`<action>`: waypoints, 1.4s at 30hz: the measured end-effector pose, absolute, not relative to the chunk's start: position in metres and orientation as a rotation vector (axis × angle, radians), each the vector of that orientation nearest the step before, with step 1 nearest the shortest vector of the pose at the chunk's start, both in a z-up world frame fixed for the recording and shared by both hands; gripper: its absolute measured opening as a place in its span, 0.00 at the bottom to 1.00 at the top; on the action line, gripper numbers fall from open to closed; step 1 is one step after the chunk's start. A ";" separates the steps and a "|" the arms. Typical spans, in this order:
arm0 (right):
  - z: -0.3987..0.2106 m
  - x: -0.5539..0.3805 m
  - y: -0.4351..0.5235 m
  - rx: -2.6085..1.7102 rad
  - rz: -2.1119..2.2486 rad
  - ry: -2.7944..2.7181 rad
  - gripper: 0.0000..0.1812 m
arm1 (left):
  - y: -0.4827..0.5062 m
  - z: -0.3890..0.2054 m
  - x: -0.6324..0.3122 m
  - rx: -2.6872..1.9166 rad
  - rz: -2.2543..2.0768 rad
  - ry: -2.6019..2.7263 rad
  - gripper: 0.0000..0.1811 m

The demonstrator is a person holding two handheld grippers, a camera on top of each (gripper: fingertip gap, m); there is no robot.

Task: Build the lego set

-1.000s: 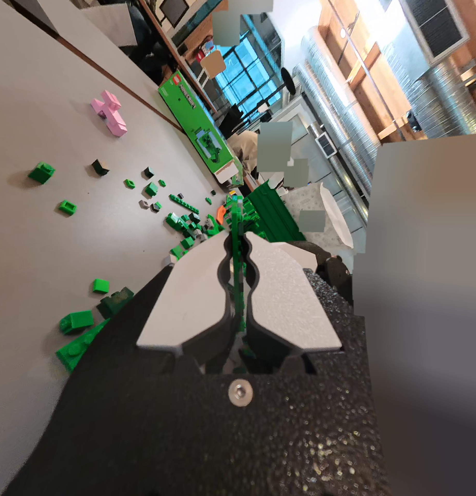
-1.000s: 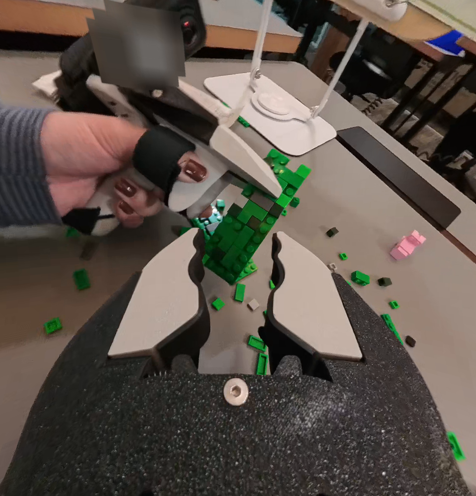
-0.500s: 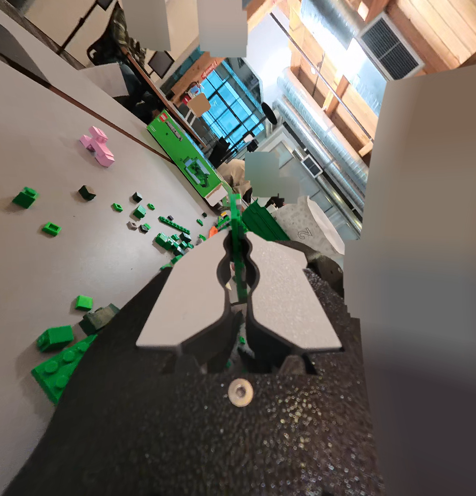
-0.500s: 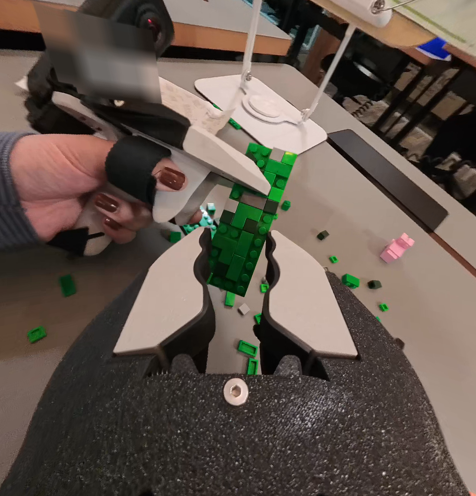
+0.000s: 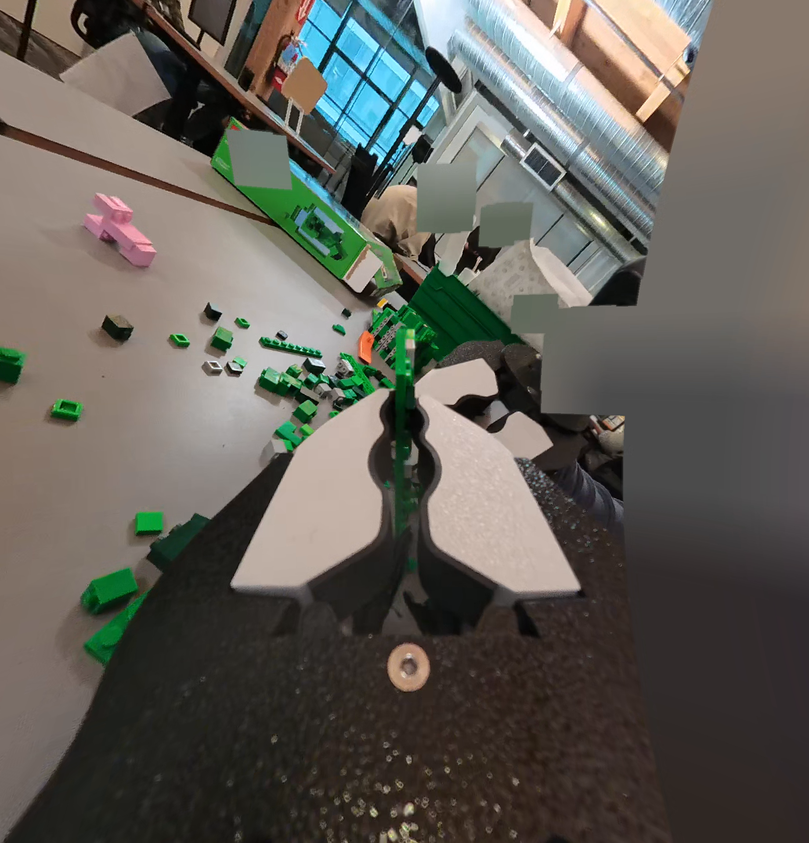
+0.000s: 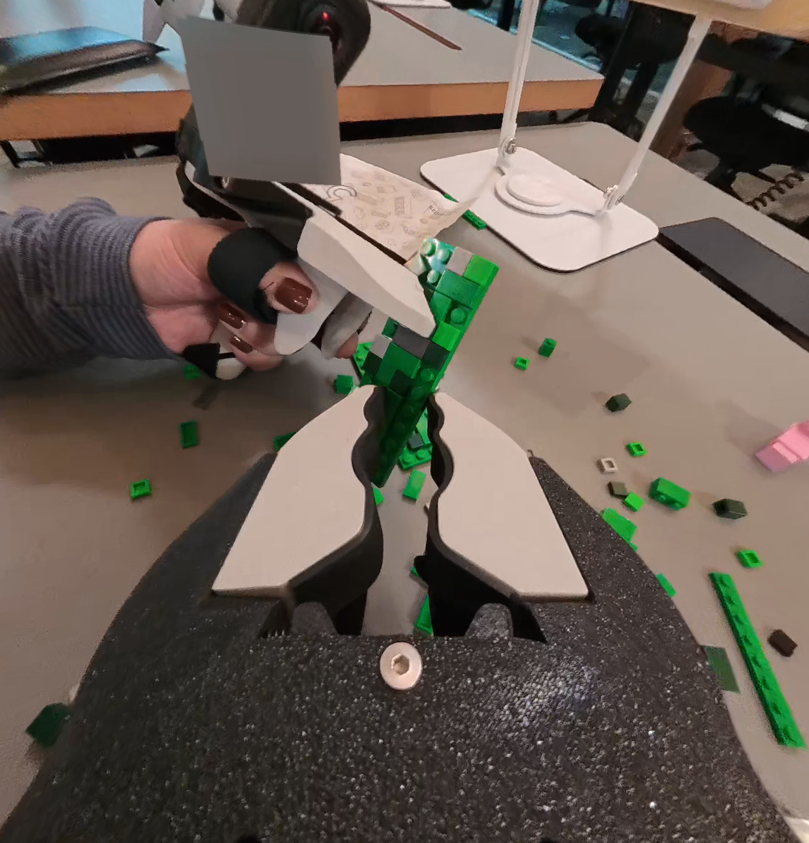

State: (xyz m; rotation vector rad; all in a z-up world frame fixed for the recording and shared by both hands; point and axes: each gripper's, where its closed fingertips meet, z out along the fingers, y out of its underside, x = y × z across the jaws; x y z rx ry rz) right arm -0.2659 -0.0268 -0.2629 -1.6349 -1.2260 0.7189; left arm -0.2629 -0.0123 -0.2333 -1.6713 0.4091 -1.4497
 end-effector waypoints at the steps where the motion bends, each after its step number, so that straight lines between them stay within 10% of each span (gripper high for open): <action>1: -0.264 -0.265 -0.026 -1.629 0.701 -1.231 0.10 | -0.012 -0.234 -0.262 -1.679 -1.446 0.406 0.03; 9: -0.277 -0.271 -0.023 -1.662 0.465 -1.252 0.27 | -0.002 -0.240 -0.264 -1.712 -1.414 0.293 0.03; 27: -0.267 -0.255 -0.016 -1.556 0.166 -1.287 0.13 | 0.002 -0.252 -0.273 -1.817 -1.220 0.349 0.03; 42: -0.265 -0.268 -0.014 -1.656 0.375 -1.136 0.22 | 0.002 -0.244 -0.269 -1.744 -1.345 0.268 0.03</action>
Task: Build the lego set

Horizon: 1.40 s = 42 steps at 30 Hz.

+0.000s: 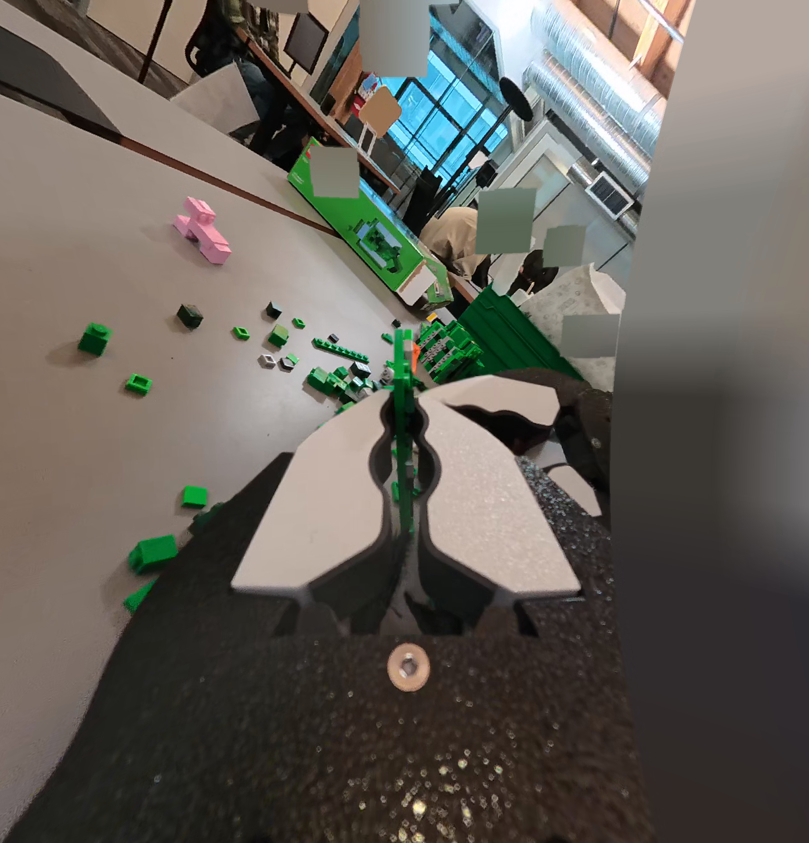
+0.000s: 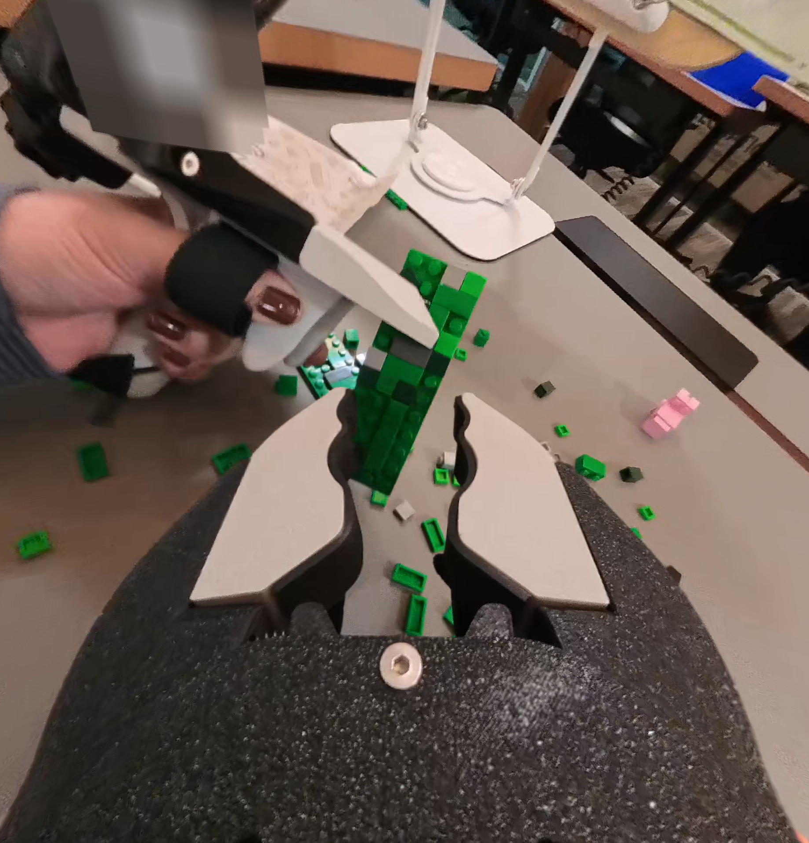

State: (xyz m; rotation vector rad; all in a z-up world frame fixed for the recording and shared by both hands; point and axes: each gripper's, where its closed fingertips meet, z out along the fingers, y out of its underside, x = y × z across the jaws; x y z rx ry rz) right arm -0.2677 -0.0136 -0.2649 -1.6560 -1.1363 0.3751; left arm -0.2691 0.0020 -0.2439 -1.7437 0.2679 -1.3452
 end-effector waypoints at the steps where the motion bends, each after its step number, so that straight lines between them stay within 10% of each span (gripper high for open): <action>1: -0.264 -0.269 -0.012 -1.655 0.365 -1.122 0.23 | 0.001 -0.244 -0.267 -1.743 -1.354 0.272 0.03; 23: -0.255 -0.270 -0.025 -1.709 0.796 -1.158 0.12 | -0.019 -0.237 -0.258 -1.695 -1.408 0.516 0.03; 42: -0.257 -0.275 -0.010 -1.686 0.328 -1.105 0.30 | 0.003 -0.241 -0.270 -1.705 -1.500 0.142 0.03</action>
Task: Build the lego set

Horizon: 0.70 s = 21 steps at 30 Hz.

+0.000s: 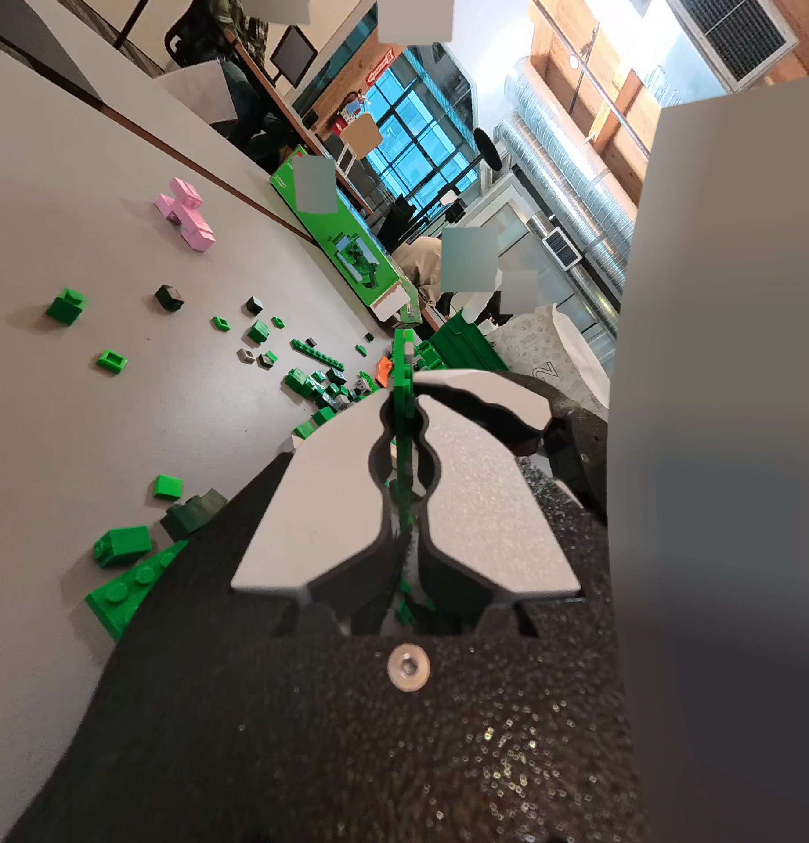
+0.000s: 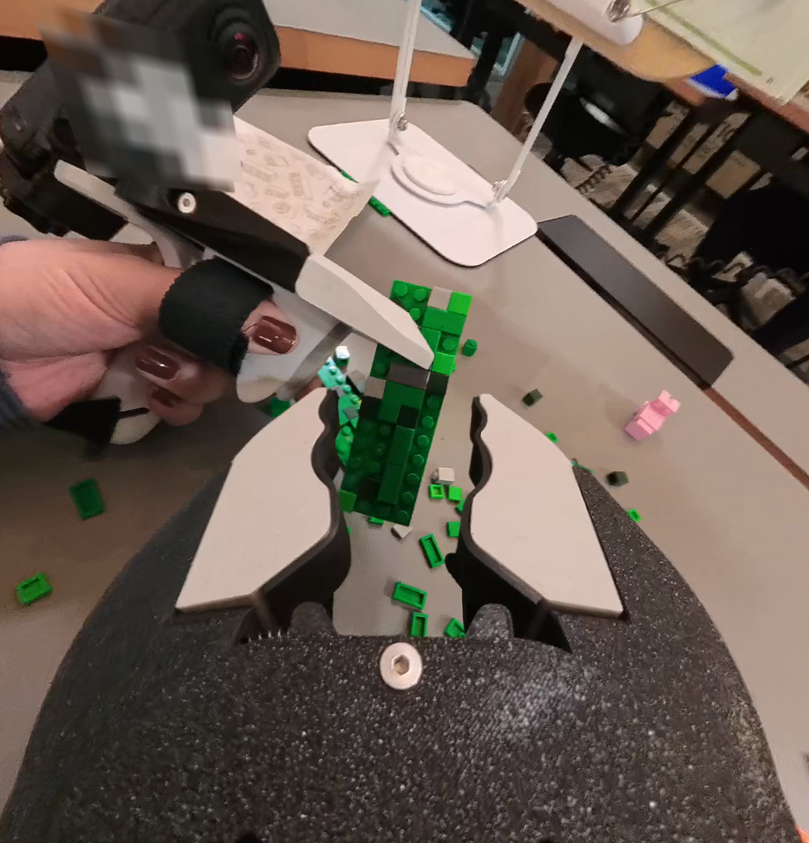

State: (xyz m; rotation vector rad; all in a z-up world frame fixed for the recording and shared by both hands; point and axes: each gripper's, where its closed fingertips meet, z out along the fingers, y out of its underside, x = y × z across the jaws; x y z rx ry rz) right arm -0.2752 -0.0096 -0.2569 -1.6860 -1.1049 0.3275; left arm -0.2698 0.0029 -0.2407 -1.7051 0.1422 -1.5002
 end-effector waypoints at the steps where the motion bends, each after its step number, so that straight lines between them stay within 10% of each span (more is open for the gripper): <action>1: -0.259 -0.276 -0.010 -1.700 0.331 -1.111 0.30 | 0.003 -0.241 -0.270 -1.706 -1.499 0.141 0.03; 21: -0.260 -0.265 -0.022 -1.731 0.717 -1.213 0.11 | -0.017 -0.247 -0.255 -1.758 -1.429 0.475 0.03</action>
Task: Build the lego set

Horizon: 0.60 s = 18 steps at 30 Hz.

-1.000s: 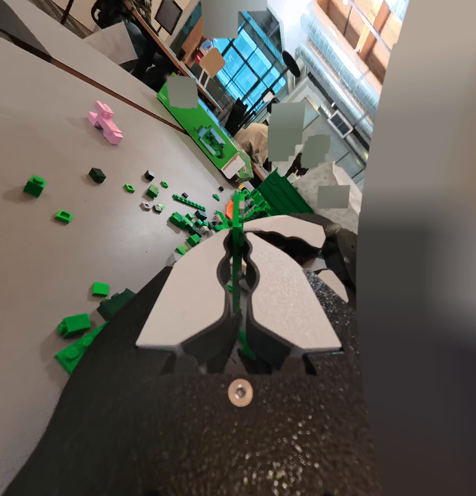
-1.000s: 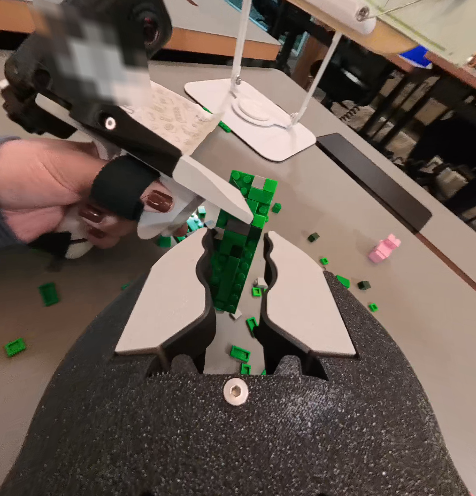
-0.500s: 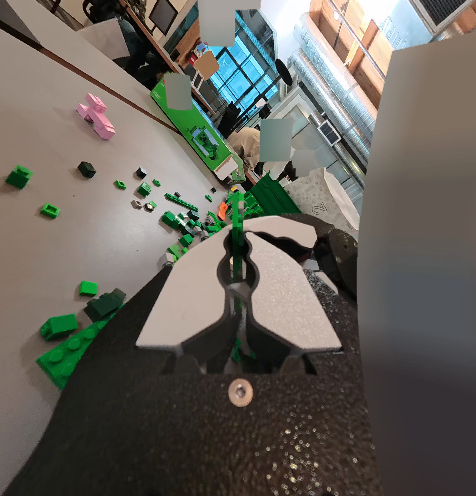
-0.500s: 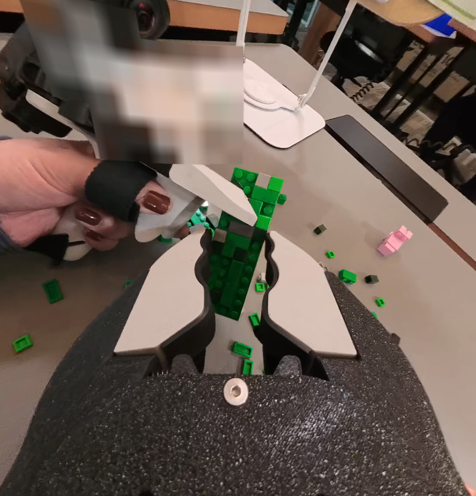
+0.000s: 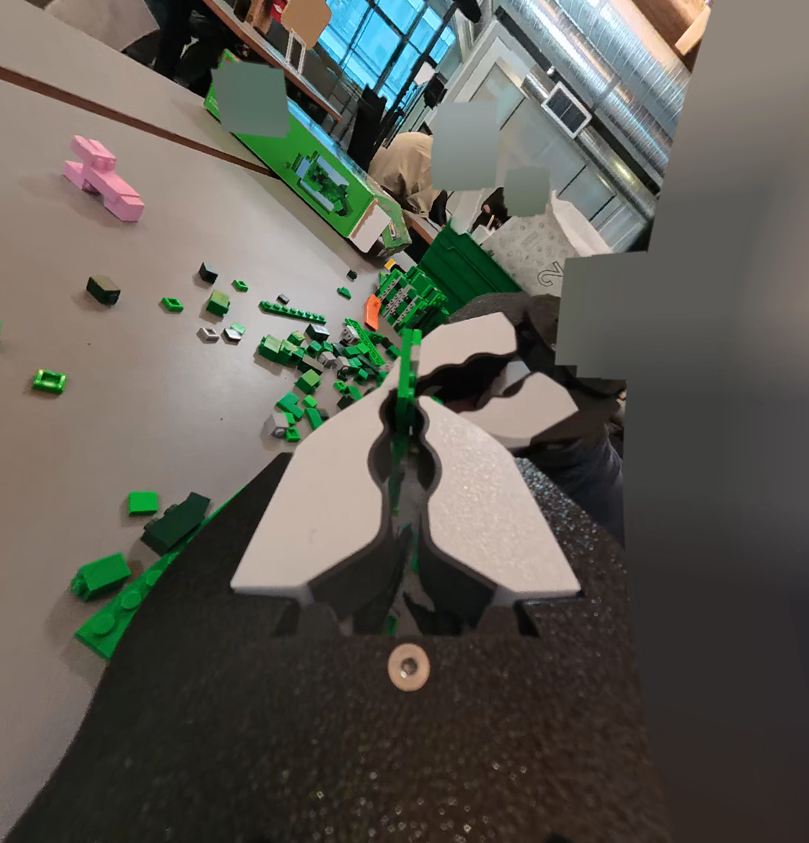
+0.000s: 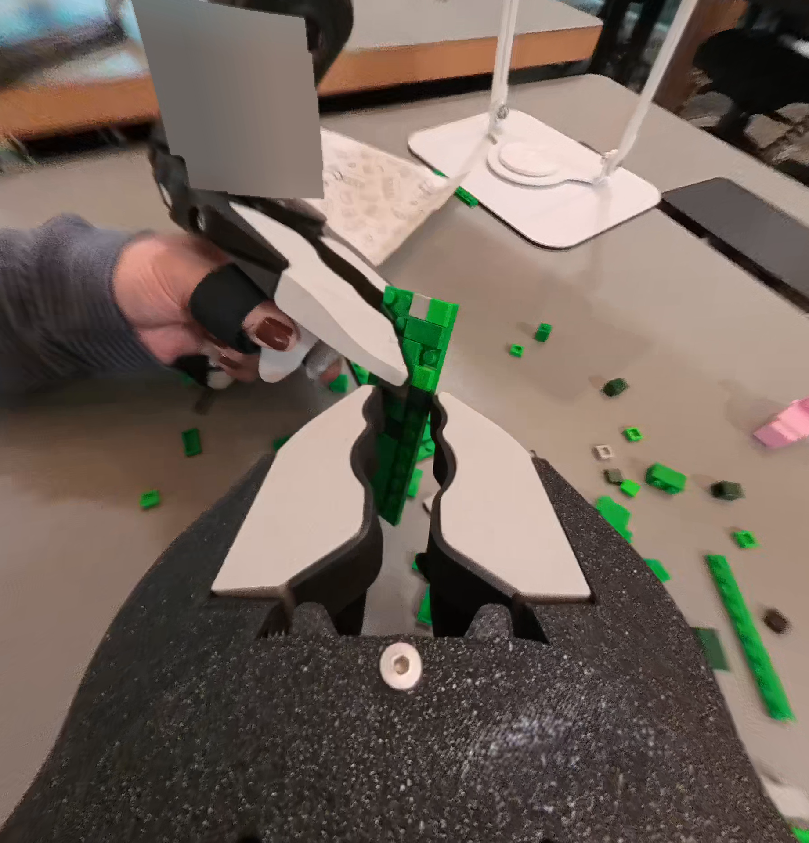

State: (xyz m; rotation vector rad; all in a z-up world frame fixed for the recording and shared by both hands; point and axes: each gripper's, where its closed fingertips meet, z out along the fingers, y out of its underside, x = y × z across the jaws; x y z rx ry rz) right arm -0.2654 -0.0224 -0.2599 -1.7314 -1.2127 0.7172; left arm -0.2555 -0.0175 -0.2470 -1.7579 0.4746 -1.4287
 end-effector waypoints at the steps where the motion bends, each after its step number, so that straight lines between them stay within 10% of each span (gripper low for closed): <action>1: -0.258 -0.265 -0.023 -1.739 0.772 -1.186 0.11 | -0.018 -0.244 -0.255 -1.749 -1.438 0.469 0.03; 9: -0.275 -0.273 -0.015 -1.733 0.485 -1.197 0.26 | -0.008 -0.249 -0.255 -1.780 -1.458 0.330 0.03; 18: -0.274 -0.274 -0.017 -1.746 0.552 -1.215 0.21 | -0.017 -0.245 -0.253 -1.763 -1.504 0.398 0.03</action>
